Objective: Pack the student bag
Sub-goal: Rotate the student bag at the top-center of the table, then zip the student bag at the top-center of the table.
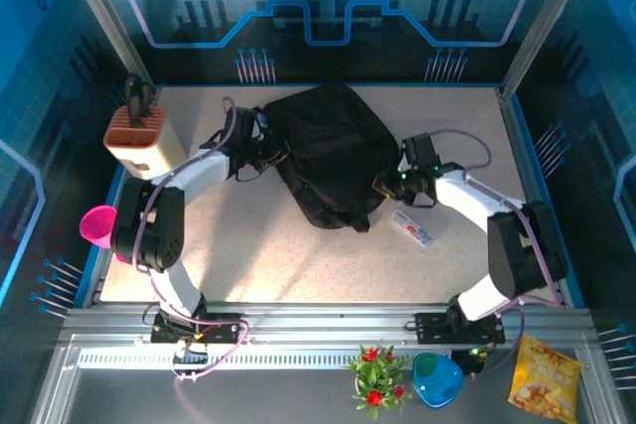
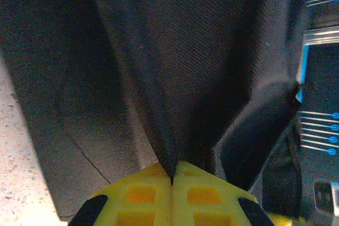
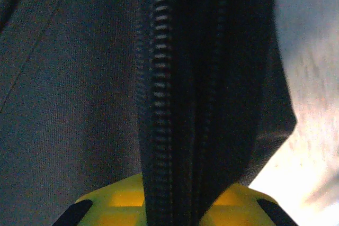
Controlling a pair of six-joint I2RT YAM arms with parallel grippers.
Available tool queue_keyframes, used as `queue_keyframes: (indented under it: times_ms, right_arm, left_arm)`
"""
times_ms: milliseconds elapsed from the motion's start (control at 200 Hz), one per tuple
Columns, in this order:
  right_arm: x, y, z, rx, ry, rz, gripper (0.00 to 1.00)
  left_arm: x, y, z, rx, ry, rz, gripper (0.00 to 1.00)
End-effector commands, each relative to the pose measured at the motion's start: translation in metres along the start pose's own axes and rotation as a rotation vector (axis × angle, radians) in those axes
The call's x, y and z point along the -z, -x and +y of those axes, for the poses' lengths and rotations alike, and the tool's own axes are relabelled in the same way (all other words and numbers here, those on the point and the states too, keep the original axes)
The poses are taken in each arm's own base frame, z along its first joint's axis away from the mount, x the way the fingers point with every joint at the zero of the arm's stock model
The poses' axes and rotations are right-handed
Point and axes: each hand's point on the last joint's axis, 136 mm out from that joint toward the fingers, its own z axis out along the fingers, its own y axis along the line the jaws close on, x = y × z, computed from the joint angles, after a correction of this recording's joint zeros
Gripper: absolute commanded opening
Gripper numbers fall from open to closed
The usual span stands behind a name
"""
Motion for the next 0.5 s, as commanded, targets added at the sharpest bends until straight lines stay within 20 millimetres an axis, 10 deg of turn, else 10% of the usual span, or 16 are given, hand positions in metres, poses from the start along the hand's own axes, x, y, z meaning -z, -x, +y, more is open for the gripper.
queue_keyframes:
  times_ms: [0, 265, 495]
  right_arm:
    - [0.007, 0.066, 0.024, 0.133, 0.022, -0.167, 0.17]
    - [-0.021, 0.088, 0.019, 0.198, -0.005, -0.125, 0.36]
    - [0.044, 0.067, 0.001, 0.233, -0.156, -0.171, 0.64]
  left_arm:
    - [0.017, -0.019, -0.025, -0.045, -0.102, 0.072, 0.00]
    - [-0.002, -0.042, -0.006, 0.036, -0.094, 0.117, 0.00]
    - [-0.008, -0.041, 0.003, 0.079, -0.069, 0.092, 0.00]
